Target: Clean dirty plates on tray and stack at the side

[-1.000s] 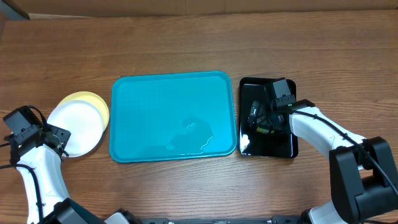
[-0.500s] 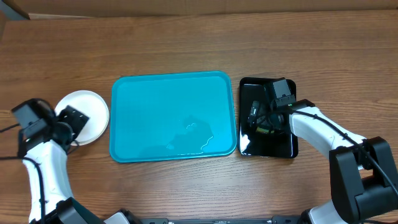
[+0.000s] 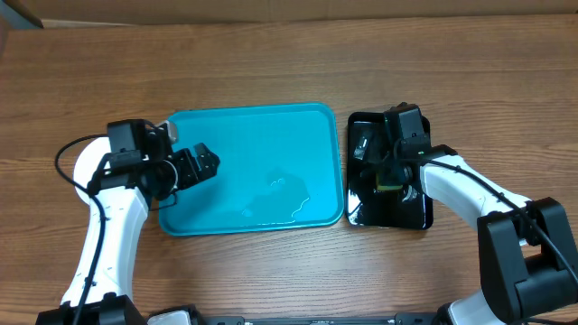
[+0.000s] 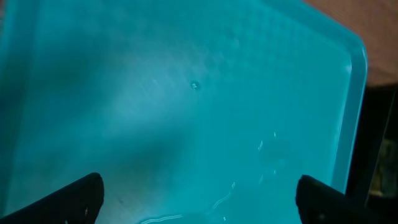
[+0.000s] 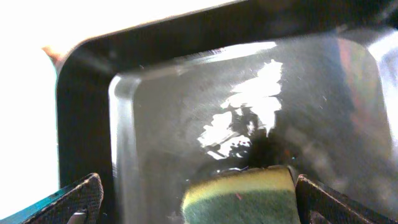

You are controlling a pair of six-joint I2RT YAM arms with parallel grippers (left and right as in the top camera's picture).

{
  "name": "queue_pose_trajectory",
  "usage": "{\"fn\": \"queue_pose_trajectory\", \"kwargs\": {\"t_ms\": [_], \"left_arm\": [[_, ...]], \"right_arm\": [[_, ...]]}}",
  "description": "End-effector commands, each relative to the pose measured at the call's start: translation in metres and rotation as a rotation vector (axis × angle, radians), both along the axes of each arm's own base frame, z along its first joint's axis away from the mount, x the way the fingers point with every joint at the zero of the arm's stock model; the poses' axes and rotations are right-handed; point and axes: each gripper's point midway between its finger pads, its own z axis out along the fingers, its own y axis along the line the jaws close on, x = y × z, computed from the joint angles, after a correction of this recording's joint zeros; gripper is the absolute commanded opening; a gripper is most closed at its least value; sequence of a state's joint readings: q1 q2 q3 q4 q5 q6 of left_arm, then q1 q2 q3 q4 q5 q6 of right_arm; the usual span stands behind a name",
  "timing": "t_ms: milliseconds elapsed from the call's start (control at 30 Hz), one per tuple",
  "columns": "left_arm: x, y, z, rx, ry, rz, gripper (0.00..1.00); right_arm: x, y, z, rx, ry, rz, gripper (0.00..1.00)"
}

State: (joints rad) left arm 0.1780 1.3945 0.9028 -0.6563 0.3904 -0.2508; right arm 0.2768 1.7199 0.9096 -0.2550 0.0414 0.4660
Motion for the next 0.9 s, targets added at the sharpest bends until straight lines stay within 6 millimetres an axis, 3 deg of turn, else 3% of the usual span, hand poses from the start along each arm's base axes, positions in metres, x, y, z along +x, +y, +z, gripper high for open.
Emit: {"fn": "queue_pose_trajectory", "kwargs": {"t_ms": [0,133,233,333,467,500,533,567,633,700,800,867], "left_arm": [[-0.005,-0.015,-0.004,-0.008,0.014,-0.074,1.0],[-0.009,-0.024,-0.005,-0.005,0.014,-0.127,0.99],[-0.012,-0.03,-0.006,-0.01,0.027,-0.148,0.94],[-0.014,-0.037,-0.006,0.006,0.02,-0.2,0.82],[-0.012,-0.041,-0.007,0.042,0.009,-0.218,0.73],[-0.01,-0.042,-0.006,0.042,0.004,-0.216,0.71],[-0.009,-0.043,-0.006,0.038,0.002,-0.209,0.69],[-0.008,-0.044,-0.005,0.037,-0.002,-0.21,0.64],[-0.008,-0.044,-0.005,0.038,-0.004,-0.21,0.6],[-0.008,-0.044,-0.005,0.038,-0.003,-0.21,0.6],[-0.008,-0.044,-0.005,0.038,-0.004,-0.21,0.5],[-0.008,-0.044,-0.005,0.037,-0.004,-0.21,0.52]], "right_arm": [[0.001,0.003,0.0,0.011,-0.003,0.007,1.0],[-0.012,0.008,-0.006,0.037,0.057,0.034,1.0],[-0.009,0.005,0.001,-0.006,0.036,0.086,1.0],[-0.008,0.0,0.027,-0.01,0.034,0.077,1.0],[-0.014,0.003,0.081,-0.017,-0.008,0.109,0.95],[-0.018,0.003,0.092,-0.02,-0.018,0.112,0.91],[-0.022,0.005,0.103,-0.019,-0.027,0.118,0.76],[-0.026,0.006,0.11,-0.014,-0.032,0.12,0.56],[-0.037,0.01,0.117,-0.005,-0.027,0.129,0.04],[-0.049,0.02,0.117,0.02,0.005,0.163,0.04],[-0.069,0.051,0.109,0.061,0.055,0.28,0.04],[-0.084,0.074,0.1,0.052,0.082,0.368,0.04]]}}
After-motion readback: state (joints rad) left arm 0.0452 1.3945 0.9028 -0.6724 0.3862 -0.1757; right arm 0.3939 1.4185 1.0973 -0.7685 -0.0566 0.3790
